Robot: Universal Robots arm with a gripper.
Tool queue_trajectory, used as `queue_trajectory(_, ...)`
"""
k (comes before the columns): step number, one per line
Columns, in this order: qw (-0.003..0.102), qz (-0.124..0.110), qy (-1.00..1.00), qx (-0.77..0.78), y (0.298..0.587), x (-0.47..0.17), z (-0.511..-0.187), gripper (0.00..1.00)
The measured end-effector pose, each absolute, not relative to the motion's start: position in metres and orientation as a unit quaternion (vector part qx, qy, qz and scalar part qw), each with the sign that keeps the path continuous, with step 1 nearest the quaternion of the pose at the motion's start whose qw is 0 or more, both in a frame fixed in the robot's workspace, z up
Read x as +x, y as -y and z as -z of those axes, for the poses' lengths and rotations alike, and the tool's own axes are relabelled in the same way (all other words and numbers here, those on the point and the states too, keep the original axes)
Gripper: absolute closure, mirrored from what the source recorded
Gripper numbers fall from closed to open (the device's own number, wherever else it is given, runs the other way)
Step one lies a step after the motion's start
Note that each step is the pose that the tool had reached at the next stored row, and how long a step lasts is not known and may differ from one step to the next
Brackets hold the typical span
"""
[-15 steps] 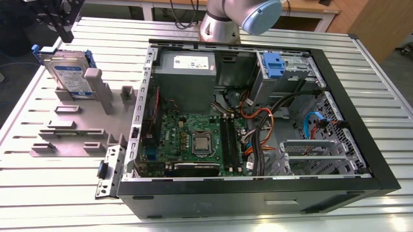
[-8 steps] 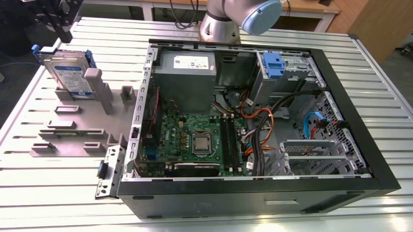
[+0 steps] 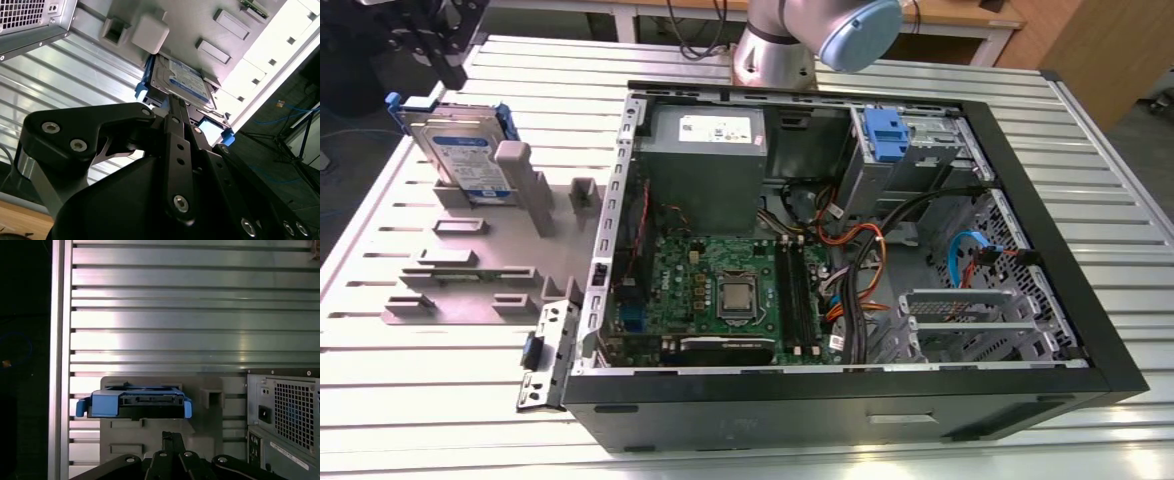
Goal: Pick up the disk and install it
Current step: 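Reach for the disk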
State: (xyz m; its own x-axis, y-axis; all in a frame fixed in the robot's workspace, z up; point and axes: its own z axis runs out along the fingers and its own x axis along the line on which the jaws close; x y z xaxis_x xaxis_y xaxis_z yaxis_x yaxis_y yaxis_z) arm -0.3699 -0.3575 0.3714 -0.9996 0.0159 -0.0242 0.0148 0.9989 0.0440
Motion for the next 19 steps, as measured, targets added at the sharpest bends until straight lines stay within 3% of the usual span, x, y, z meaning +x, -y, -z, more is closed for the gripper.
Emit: queue_trajectory(19,0.007,-0.022,-1.0,0.008,0.357,-0.383,-0.367,0.89)
